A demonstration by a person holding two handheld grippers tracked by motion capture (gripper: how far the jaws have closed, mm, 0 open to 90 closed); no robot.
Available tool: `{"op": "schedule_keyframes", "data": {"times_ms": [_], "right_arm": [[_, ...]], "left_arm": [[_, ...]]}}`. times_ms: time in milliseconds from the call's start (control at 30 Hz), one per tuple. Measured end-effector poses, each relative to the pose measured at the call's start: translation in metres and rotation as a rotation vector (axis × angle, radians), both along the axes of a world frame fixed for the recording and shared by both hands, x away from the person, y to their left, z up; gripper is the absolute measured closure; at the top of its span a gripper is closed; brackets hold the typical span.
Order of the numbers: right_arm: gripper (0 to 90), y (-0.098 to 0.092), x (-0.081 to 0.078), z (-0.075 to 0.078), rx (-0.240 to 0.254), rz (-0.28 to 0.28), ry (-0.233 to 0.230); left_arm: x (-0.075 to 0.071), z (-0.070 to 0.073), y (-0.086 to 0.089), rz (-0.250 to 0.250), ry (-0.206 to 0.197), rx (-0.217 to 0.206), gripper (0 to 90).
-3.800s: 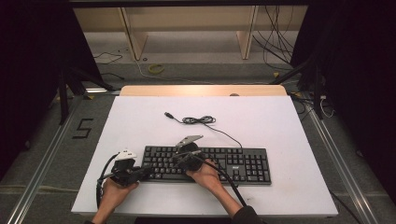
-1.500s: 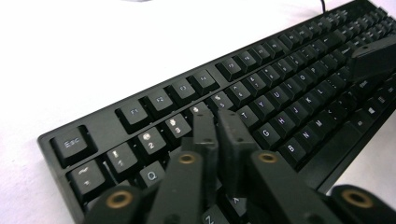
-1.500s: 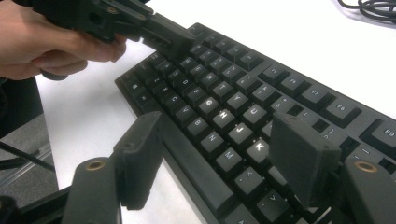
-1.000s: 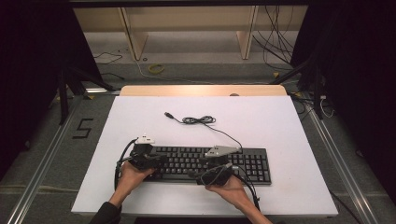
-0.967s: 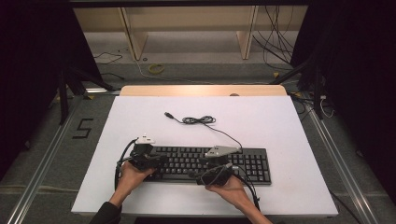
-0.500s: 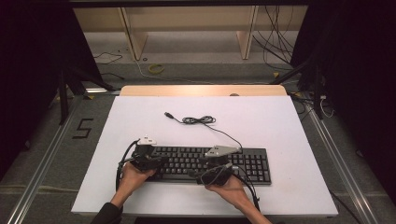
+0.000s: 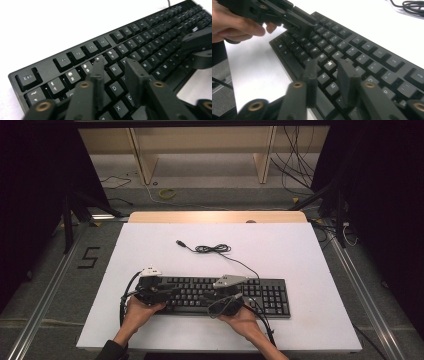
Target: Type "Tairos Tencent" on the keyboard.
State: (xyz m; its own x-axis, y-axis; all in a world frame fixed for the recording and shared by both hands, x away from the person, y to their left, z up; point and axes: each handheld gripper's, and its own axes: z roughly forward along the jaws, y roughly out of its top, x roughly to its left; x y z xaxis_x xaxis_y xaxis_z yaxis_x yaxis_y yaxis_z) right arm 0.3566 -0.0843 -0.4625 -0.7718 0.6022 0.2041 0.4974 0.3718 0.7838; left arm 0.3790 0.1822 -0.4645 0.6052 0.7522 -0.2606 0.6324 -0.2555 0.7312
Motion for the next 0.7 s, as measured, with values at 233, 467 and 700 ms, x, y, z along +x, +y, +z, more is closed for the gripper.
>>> {"op": "schedule_keyframes", "data": {"times_ms": [233,467,700], "right_arm": [[85.1,0.01,0.005,-0.004,-0.029,0.018,0.011],[90.0,0.017,0.008,-0.01,-0.056,0.025,0.017],[90.0,0.022,0.01,-0.015,-0.076,0.034,0.027]], "left_arm": [[-0.008,0.003,0.007,0.012,-0.02,-0.044,52.2],[-0.016,0.006,0.011,0.016,-0.051,-0.08,45.4],[-0.022,0.002,0.015,0.017,-0.065,-0.105,38.9]]}}
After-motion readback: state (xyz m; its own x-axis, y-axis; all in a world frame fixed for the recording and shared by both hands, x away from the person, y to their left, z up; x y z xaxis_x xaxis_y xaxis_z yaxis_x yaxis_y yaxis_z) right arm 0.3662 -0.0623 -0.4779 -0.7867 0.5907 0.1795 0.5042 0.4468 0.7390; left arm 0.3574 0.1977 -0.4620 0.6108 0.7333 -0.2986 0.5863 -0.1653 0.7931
